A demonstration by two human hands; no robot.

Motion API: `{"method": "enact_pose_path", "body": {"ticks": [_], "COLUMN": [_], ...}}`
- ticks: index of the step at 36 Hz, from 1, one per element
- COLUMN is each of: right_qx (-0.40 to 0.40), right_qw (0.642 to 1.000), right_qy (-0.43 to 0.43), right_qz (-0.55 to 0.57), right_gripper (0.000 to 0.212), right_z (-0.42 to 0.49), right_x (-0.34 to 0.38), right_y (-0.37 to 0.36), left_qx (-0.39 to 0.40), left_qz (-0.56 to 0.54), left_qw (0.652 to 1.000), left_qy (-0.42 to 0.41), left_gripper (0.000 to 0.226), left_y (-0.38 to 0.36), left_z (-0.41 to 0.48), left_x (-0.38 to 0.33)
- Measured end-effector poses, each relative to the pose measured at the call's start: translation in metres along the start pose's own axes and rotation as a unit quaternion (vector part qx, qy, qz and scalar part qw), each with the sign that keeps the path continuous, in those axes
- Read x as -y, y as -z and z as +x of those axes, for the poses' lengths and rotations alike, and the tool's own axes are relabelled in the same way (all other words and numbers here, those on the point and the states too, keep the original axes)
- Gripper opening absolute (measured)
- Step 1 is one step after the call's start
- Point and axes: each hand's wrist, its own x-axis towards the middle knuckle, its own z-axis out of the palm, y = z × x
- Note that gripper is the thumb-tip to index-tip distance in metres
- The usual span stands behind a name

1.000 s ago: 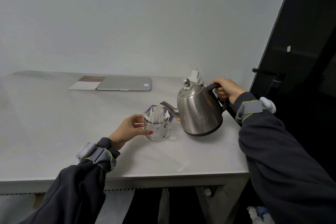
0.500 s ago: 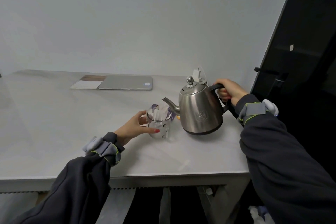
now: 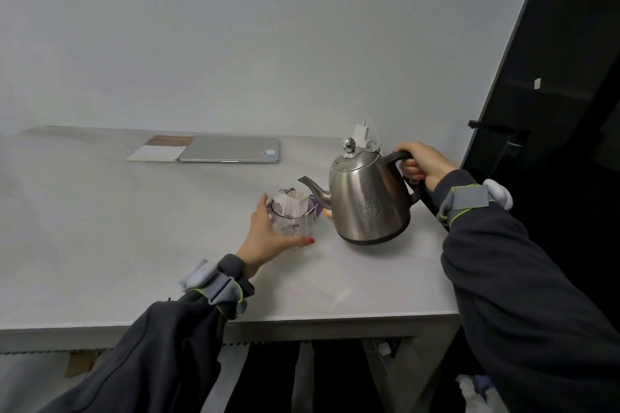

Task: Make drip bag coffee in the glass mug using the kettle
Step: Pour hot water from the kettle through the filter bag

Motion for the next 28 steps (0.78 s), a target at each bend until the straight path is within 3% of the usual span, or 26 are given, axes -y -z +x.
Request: {"method": "enact_pose_path", "body": {"ticks": [9,13,14,18,20,28], "right_qx": [0.007,0.004,0.0,-0.004,-0.006,-0.012], "right_qw": [1.0,1.0,1.0,1.0,1.0,1.0], "right_qy": [-0.013,-0.014,-0.014,-0.01,-0.007,-0.005], "right_qz": [0.004,0.006,0.008,0.002,-0.005,-0.024], "right_gripper": [0.068,0.065,0.06,0.041,0.038,0.03], "right_z": [-0.004,-0.005,-0.005,-0.006,-0.005,-0.006], "right_x": [0.003,0.006,0.007,0.011,0.013,0.016], "right_y": [-0.007,-0.01,-0.011,-0.015,-0.014,-0.016], "left_qx": [0.095,0.07,0.062,0.024,0.005,-0.011], "left_qz": [-0.055,-0.065,-0.062,-0.044,-0.042,-0.058], "left_qw": [0.994,0.995,0.996,0.999,0.999,0.998], "left_qy": [-0.016,0.012,0.013,0.009,-0.002,-0.019], "left_gripper": [0.097,0.114,0.109,0.057,0.042,0.04], "left_y": [0.027,0.04,0.043,0.046,0.046,0.048], "left_z": [0.013,0.016,0.016,0.015,0.014,0.01], "left_x": [0.004,0.009,0.01,0.015,0.016,0.022]}}
